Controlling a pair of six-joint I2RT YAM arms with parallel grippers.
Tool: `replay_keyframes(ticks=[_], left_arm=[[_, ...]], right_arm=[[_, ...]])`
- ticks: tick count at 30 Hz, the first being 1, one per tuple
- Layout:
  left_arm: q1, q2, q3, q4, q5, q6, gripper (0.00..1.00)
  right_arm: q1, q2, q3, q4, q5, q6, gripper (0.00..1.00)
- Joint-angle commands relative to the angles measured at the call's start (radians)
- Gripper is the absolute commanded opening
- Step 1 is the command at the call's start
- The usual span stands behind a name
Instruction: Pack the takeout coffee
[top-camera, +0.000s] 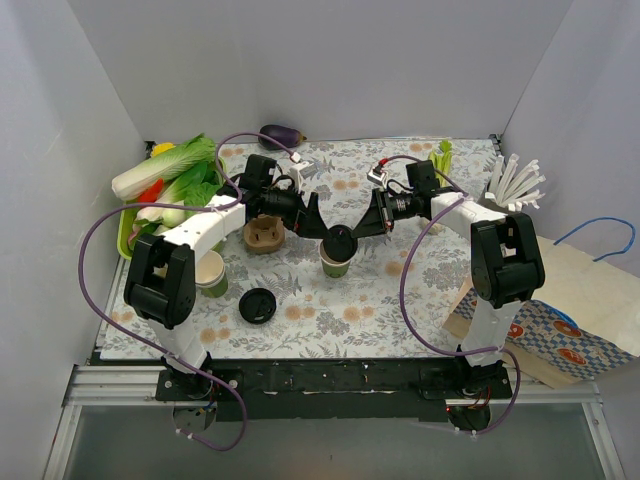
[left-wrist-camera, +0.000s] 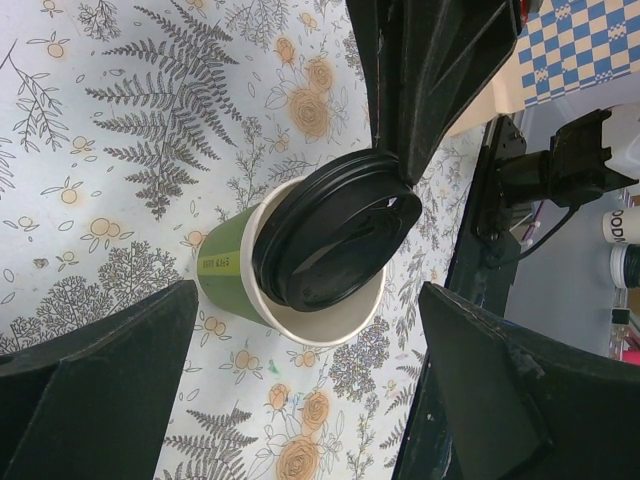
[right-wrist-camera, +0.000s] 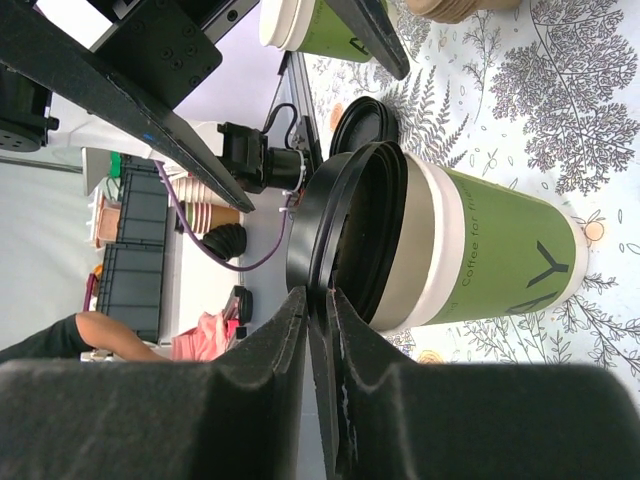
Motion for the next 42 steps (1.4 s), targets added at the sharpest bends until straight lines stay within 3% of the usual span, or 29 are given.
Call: replay_keyframes(ticks=[1, 42], left_arm=[[-0.006, 0.012, 0.025, 0.027, -0.004, 0.008, 0.93], [-0.025, 0.054, 0.003, 0.042, -0.008, -0.009, 0.89]], right_arm=[[-0.004, -0.005, 0.035, -0.021, 0.01, -0.032, 0.21], [-0.004, 0.048, 0.059, -0.133, 0.105, -0.137, 0.32]])
